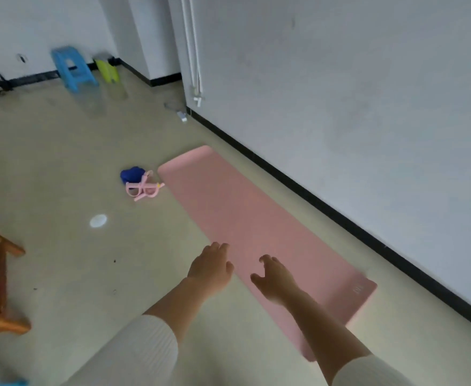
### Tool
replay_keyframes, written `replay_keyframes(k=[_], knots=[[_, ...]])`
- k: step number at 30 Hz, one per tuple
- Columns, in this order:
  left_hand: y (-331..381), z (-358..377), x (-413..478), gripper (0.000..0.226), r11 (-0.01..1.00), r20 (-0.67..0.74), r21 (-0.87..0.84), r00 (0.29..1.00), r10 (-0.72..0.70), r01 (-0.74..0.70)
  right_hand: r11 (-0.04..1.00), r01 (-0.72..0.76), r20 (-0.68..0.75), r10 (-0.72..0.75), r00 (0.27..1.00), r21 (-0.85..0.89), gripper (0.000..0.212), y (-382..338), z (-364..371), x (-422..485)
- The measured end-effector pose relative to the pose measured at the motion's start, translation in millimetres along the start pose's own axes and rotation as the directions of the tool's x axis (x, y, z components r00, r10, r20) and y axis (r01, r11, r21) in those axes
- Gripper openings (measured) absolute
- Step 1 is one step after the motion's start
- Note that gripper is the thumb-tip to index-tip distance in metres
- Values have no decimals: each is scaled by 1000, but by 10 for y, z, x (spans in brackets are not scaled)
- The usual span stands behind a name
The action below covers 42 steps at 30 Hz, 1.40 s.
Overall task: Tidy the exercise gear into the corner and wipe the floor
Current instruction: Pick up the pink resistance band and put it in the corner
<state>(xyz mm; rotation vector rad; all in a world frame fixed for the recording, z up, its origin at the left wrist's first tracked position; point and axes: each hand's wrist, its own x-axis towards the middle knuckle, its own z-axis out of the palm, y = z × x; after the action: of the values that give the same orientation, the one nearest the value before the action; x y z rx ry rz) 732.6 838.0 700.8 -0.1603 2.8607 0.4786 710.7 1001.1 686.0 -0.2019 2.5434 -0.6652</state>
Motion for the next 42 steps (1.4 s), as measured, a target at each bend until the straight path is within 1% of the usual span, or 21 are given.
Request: replay_keyframes(k=[3, 7, 13, 18, 20, 22, 24, 26, 28, 30, 32, 34, 36, 38, 40, 42], knots=[[-659, -313, 219, 46, 995, -50, -63, 996, -80, 77, 994, 85, 32, -83, 996, -70, 56, -697, 111, 494], [-1471, -631, 626, 41, 977, -91, -126, 979, -181, 169, 980, 153, 80, -144, 986, -128, 56, -1474, 223, 1194], [-2603, -1172, 1651, 42, 957, -150, -172, 954, -259, 233, 951, 237, 114, -218, 969, -198, 54, -2539, 314, 2521], [-3534, -1713, 2729, 42, 932, -141, -216, 935, -326, 293, 941, 264, 133, -240, 962, -213, 52, -3520, 264, 3858], [-3879, -1988, 3079, 43, 917, -157, -248, 922, -355, 311, 945, 268, 126, -248, 961, -188, 53, -3962, 184, 4282], [-4156, -2232, 3340, 43, 895, -155, -291, 906, -393, 338, 943, 290, 149, -267, 952, -163, 55, -4365, 109, 4577], [-4566, -2495, 3754, 44, 871, -162, -327, 887, -433, 366, 933, 310, 171, -281, 944, -180, 56, -4845, 84, 5093], [-4659, -2585, 3844, 42, 869, -181, -330, 879, -440, 368, 934, 316, 174, -287, 942, -168, 56, -4985, 59, 5190], [-4966, -2720, 4174, 40, 872, -199, -338, 879, -433, 353, 928, 330, 183, -299, 937, -173, 57, -5245, 123, 5566], [-5370, -2830, 4615, 39, 872, -204, -344, 879, -430, 347, 935, 315, 189, -284, 940, -162, 56, -5532, 235, 6011], [-5799, -2919, 5099, 33, 886, -202, -328, 892, -404, 327, 940, 306, 200, -274, 941, -152, 54, -5821, 359, 6492], [-6235, -2949, 5600, 30, 897, -175, -308, 908, -380, 316, 951, 270, 195, -239, 951, -152, 52, -6081, 504, 7040], [-6660, -2966, 6081, 33, 899, -125, -313, 925, -358, 305, 969, 204, 178, -178, 968, -137, 52, -6324, 643, 7594], [-7088, -3012, 6544, 34, 914, -66, -291, 948, -313, 282, 990, 98, 161, -81, 984, -99, 52, -6559, 778, 8100], [-7510, -3042, 6921, 34, 933, -5, -250, 963, -269, 259, 997, 17, 174, -4, 985, -72, 52, -6752, 944, 8497], [-7889, -3074, 7243, 39, 939, 54, -222, 965, -257, 263, 997, -39, 190, 50, 981, -60, 53, -6885, 1122, 8790]])
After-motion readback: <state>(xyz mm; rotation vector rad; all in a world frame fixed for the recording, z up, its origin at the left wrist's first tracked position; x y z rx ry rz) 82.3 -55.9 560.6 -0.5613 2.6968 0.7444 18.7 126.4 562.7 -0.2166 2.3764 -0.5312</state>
